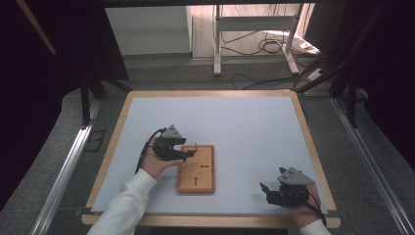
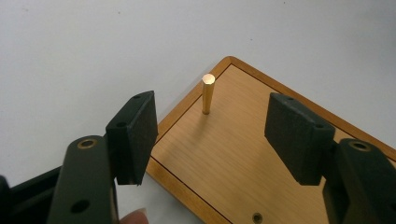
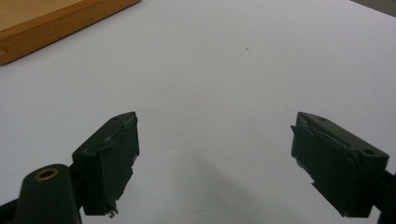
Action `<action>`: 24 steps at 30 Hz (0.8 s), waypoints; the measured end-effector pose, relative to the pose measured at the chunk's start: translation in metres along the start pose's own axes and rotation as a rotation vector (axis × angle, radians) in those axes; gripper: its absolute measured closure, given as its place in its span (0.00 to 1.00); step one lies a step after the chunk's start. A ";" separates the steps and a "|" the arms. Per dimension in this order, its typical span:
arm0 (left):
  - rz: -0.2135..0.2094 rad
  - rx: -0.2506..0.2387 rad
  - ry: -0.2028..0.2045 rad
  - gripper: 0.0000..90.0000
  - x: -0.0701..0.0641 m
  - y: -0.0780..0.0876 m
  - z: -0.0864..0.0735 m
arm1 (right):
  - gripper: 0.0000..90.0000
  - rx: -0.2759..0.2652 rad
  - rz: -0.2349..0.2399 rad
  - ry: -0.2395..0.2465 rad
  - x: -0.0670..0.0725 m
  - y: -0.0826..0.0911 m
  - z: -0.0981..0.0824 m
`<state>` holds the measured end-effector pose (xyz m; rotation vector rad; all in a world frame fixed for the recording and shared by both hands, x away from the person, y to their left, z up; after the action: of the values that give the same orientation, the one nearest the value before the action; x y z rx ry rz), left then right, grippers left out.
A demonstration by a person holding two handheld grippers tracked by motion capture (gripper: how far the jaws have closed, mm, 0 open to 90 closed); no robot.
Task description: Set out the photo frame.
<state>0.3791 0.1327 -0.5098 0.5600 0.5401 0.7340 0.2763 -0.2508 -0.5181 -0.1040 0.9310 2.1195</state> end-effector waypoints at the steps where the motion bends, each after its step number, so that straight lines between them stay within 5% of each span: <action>1: 0.001 0.002 -0.003 0.38 0.000 -0.001 0.000 | 0.17 0.001 -0.001 0.001 0.000 0.000 0.000; 12: -0.012 0.015 -0.023 0.40 0.001 -0.013 0.004 | 0.17 -0.028 0.001 0.011 0.003 -0.003 0.009; 17: -0.005 0.026 -0.042 0.41 0.001 -0.019 0.007 | 0.17 -0.042 0.041 0.034 0.016 -0.007 0.017; 20: -0.004 0.031 -0.055 0.44 -0.001 -0.025 0.010 | 0.17 -0.038 0.048 0.073 0.024 -0.005 0.019; 24: -0.025 0.039 -0.053 0.54 0.000 -0.034 0.010 | 0.17 -0.036 0.037 0.067 0.027 0.002 0.016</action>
<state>0.4011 0.1087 -0.5239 0.6064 0.5125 0.6848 0.2604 -0.2238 -0.5147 -0.1790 0.9402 2.1790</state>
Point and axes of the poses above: each handheld gripper's, and its own axes: y roughly backward along the jaws, z roughly out of its top, x roughly to its left, the point moved 2 cm from there along -y, roughly forward along the jaws, and after that the axes turned 14 degrees about y, right-handed, at the moved point
